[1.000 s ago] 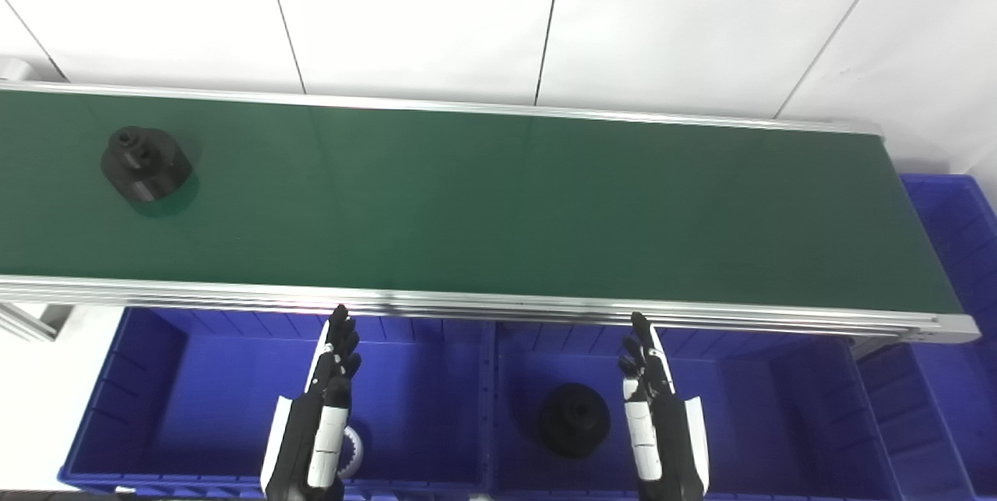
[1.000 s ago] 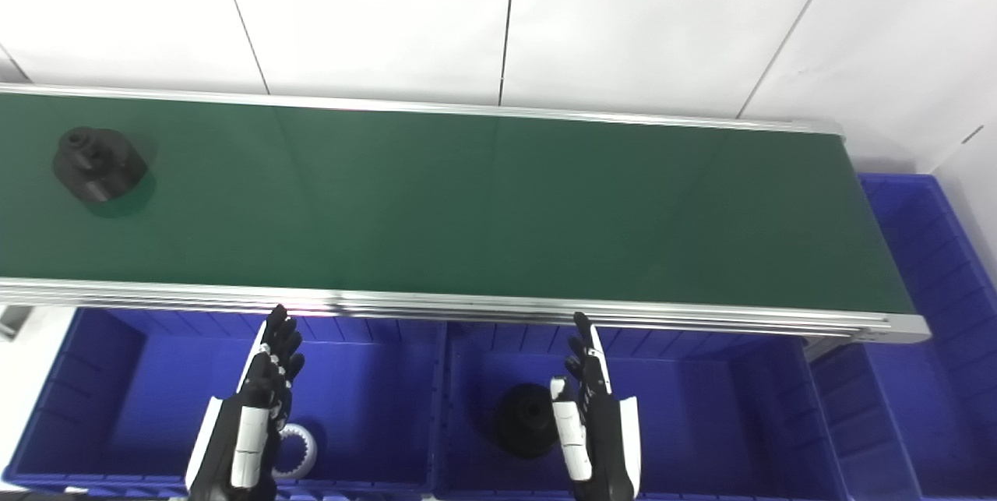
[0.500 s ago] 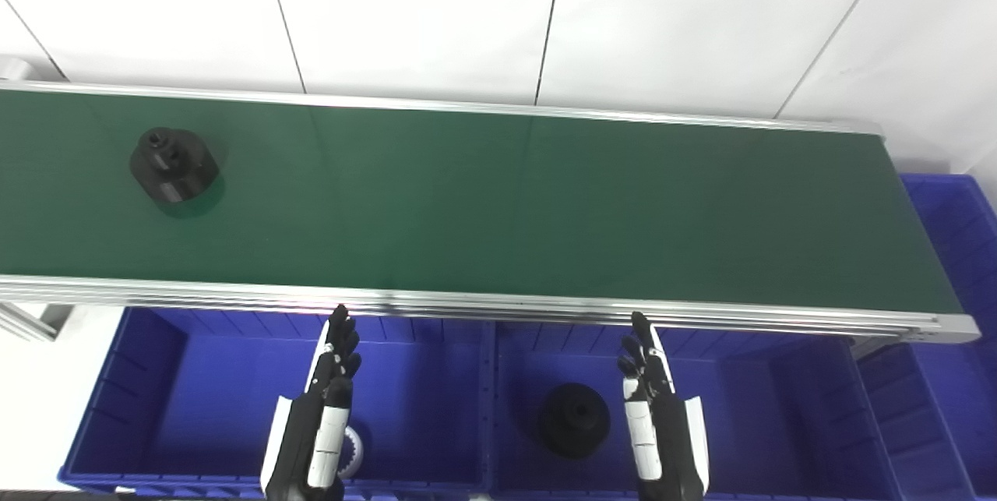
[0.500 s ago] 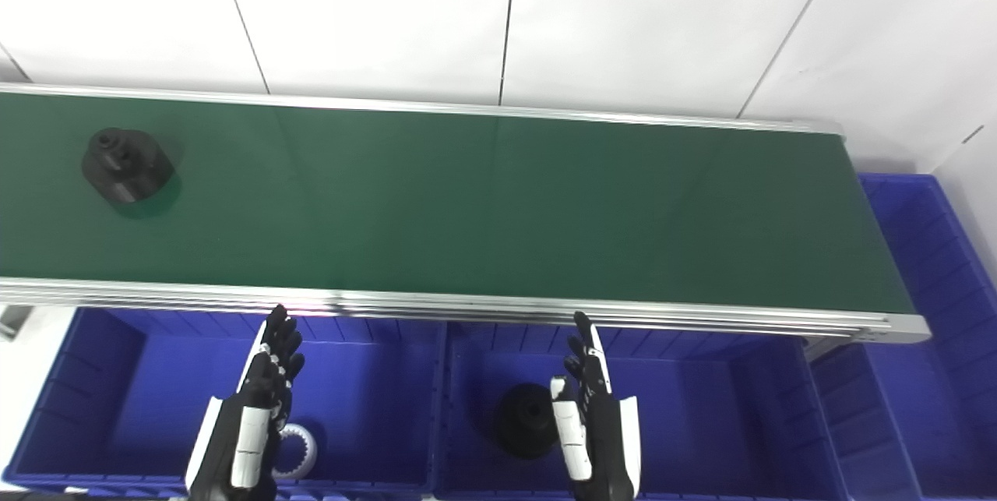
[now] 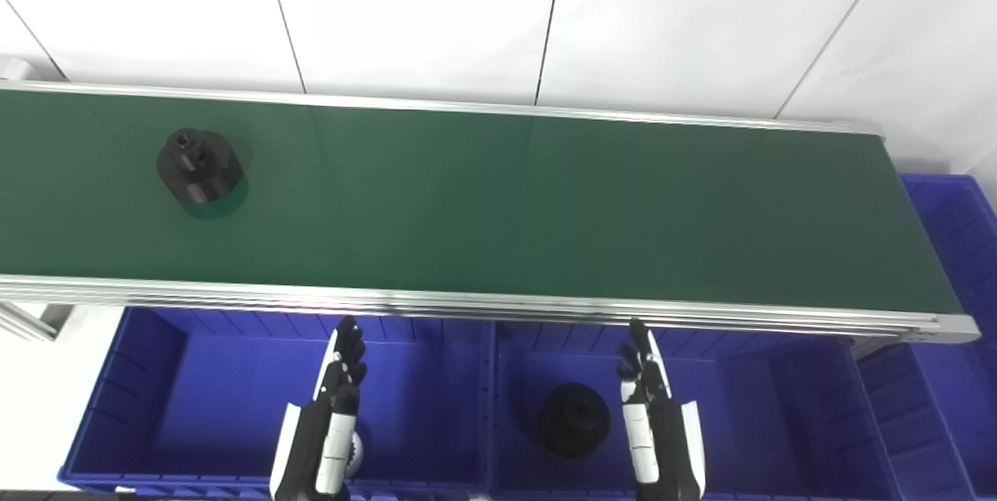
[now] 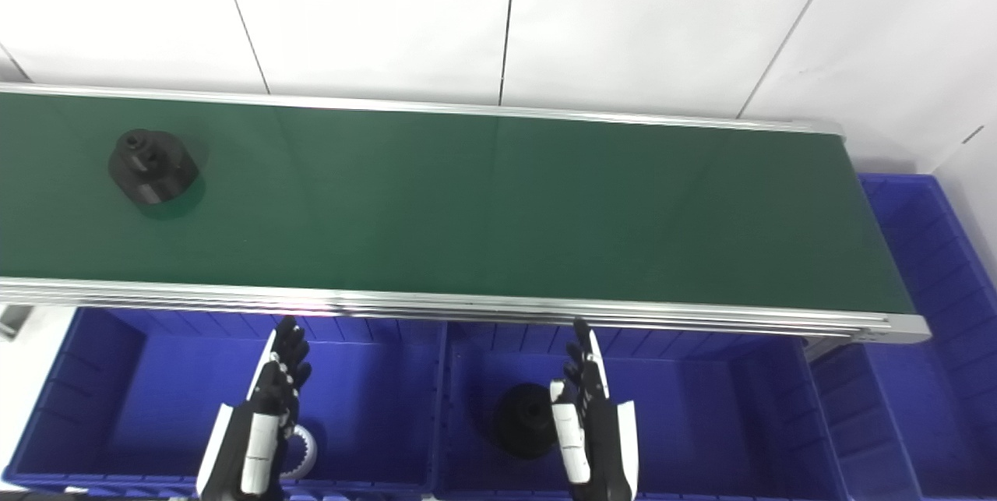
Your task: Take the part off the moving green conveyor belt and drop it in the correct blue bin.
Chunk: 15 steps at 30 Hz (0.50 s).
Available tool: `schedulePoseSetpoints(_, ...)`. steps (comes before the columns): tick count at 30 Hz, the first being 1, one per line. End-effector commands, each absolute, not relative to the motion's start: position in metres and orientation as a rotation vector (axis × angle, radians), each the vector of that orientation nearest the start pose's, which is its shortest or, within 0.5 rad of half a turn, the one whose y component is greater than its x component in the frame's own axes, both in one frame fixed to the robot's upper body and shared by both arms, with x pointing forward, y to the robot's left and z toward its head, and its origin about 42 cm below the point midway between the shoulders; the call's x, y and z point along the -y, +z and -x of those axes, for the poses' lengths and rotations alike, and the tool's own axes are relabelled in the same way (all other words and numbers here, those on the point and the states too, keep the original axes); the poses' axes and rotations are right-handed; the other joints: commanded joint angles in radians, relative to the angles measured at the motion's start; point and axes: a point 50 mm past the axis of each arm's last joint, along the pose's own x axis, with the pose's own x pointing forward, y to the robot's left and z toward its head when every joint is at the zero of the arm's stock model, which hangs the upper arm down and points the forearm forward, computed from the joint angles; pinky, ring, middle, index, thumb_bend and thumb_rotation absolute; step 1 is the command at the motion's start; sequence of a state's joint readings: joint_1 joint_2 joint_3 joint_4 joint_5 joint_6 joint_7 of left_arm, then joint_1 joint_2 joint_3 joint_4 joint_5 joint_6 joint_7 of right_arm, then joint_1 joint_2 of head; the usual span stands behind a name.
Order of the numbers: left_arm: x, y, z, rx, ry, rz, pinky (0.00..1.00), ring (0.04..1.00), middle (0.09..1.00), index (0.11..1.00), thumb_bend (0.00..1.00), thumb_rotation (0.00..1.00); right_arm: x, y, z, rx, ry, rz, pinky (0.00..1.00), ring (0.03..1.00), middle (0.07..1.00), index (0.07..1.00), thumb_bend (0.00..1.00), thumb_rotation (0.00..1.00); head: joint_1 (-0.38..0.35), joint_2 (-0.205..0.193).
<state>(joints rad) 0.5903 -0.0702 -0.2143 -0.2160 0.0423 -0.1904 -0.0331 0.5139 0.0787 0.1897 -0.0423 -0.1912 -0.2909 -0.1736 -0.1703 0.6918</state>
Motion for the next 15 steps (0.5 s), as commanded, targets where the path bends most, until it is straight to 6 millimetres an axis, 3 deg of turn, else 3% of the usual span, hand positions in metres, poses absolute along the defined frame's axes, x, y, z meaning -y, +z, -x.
schedulePoseSetpoints(1, -0.151, 0.073, -0.094, -0.082, -0.052, 0.093, 1.00, 1.000, 1.000, 1.000, 0.59, 0.98, 0.167, 0.043, -0.103, -0.053, -0.089, 0.046, 0.91, 0.950, 0.979, 0.978, 0.72, 1.00, 0.040, -0.027)
schedulePoseSetpoints(6, -0.142, 0.067, -0.094, -0.077, -0.051, 0.091, 1.00, 1.000, 1.000, 1.000, 0.60, 0.96, 0.177, 0.033, -0.101, -0.041, -0.077, 0.052, 0.91, 0.955, 0.984, 0.979, 0.73, 1.00, 0.111, -0.096)
schedulePoseSetpoints(15, -0.129, 0.059, -0.094, -0.070, -0.051, 0.104, 1.00, 1.000, 1.000, 1.000, 0.62, 0.93, 0.193, 0.020, -0.098, -0.061, -0.066, 0.043, 0.94, 0.979, 1.000, 0.998, 0.67, 1.00, 0.181, -0.158)
